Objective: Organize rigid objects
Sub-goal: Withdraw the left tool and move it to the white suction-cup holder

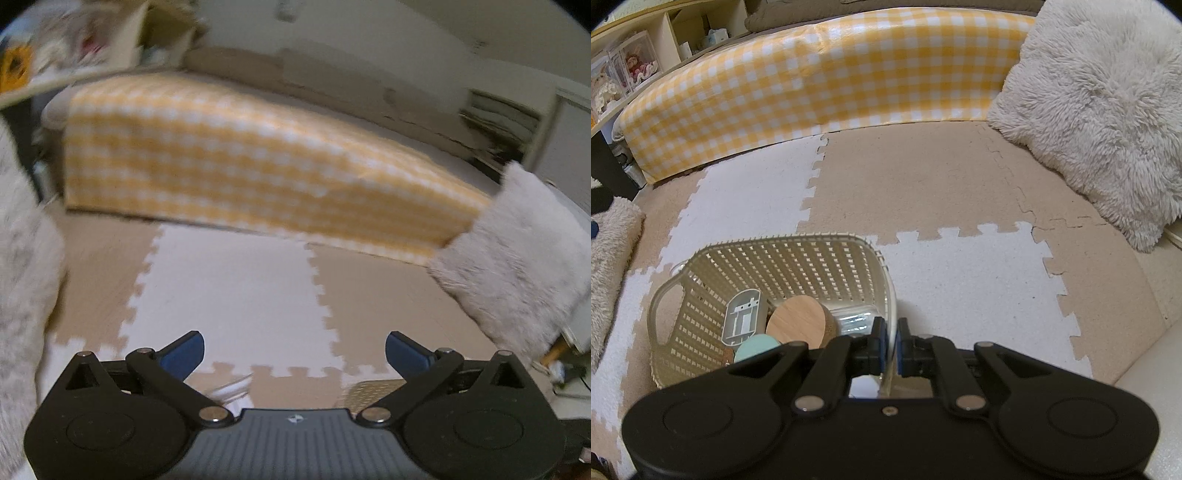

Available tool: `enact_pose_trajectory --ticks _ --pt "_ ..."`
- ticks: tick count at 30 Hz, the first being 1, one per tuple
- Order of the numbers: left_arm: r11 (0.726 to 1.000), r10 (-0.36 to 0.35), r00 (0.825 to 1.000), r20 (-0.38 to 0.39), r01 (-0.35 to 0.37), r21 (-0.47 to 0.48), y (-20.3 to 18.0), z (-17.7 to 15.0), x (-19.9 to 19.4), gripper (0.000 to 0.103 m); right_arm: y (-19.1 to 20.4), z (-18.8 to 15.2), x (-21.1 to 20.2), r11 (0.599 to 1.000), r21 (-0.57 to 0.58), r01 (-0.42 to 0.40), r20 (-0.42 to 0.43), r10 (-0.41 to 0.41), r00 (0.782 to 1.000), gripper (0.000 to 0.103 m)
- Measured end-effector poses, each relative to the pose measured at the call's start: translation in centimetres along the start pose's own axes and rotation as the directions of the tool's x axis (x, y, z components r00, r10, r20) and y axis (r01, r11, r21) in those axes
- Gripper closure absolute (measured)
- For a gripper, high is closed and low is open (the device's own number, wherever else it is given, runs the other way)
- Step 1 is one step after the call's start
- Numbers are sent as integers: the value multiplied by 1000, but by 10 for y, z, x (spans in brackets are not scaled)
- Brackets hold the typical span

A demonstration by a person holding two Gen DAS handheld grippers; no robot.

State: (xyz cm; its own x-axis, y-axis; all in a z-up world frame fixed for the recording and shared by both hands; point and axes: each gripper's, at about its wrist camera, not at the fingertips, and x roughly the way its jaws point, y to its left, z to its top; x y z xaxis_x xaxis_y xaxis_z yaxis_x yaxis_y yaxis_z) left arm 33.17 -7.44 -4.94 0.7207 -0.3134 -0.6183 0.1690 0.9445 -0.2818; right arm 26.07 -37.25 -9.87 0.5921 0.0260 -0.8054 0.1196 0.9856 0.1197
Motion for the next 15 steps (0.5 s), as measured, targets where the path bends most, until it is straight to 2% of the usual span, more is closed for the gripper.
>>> enact_pose_trajectory --ticks 5,10,12,15 --pt "991 14 998 -57 -21 -134 27 -20 27 0 0 0 0 1000 -1 0 0 0 1000 97" --pt "964 -15 996 -90 -9 -265 50 -47 56 2 0 1 0 1000 -2 1 -1 -1 1000 97" --pt "956 -20 994 -108 -13 -294 56 -55 66 13 -1 1 0 1000 -4 2 -1 -2 1000 97" --pt "953 -4 992 -123 -34 -302 61 -61 78 22 0 1 0 1000 -5 2 -2 -2 1000 97"
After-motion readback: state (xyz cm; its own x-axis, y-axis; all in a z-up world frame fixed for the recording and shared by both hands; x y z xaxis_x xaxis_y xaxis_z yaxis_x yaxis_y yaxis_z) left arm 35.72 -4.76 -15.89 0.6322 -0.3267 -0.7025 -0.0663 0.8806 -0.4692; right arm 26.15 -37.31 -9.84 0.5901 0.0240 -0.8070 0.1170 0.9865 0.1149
